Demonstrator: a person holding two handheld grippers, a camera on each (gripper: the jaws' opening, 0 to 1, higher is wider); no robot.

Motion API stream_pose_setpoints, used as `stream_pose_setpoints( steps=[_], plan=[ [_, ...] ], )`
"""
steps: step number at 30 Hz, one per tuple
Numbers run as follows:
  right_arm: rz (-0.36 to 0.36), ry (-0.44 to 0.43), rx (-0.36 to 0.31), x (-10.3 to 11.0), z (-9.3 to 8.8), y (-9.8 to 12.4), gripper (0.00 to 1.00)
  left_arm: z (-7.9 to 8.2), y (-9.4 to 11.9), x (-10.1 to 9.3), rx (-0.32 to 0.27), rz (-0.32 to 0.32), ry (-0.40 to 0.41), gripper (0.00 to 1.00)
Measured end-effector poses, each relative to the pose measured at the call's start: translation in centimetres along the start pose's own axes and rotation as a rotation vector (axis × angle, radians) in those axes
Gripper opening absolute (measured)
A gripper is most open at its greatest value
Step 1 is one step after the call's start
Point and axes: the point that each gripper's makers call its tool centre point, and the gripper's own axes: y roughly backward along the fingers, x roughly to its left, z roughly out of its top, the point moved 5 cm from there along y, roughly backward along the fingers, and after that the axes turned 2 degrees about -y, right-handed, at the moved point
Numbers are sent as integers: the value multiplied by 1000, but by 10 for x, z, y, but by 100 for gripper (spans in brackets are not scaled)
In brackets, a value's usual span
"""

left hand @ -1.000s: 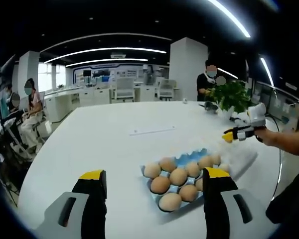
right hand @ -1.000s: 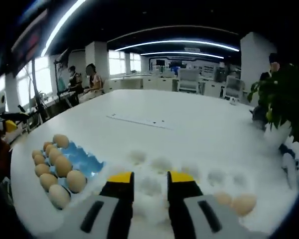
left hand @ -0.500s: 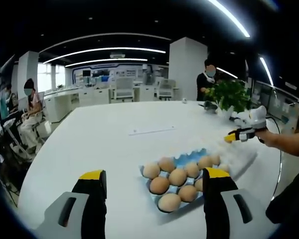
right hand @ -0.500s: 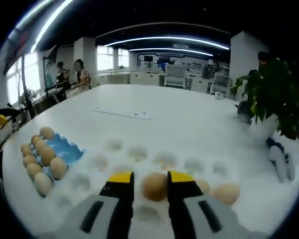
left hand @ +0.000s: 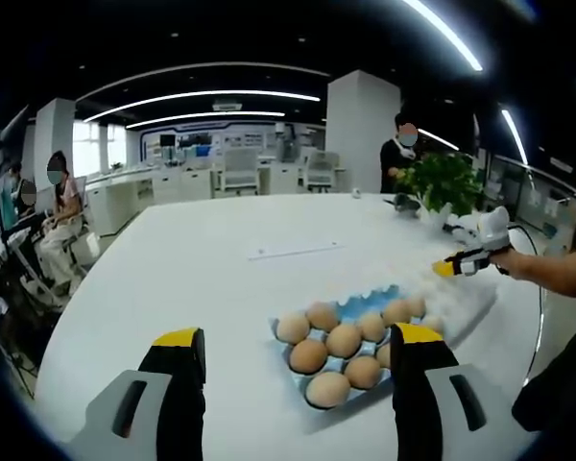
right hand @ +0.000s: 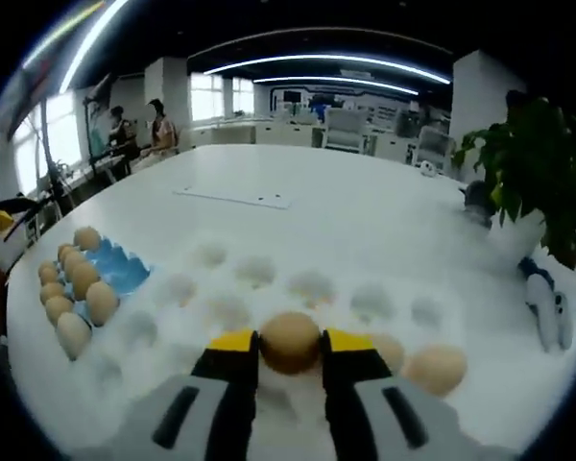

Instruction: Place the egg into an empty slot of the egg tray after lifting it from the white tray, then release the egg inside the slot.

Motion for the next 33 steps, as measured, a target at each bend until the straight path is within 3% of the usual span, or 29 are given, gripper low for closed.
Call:
stream_pose_setpoints(
  steps=[8,12,20,33],
  plan=[
    [-3,-14,-16,0,1,0,25,-4,3,2,10,8,-5,80],
    [8,-98,-78,0,3,5,24,-5,4,3,17,11,-11,80],
    [3,-64,-116,4,17,17,24,-6,2,1,20,2,-18,81],
    [102,-51,-188,32,40,23,24,-8,0,-5,27,-19,-67,85]
  ],
)
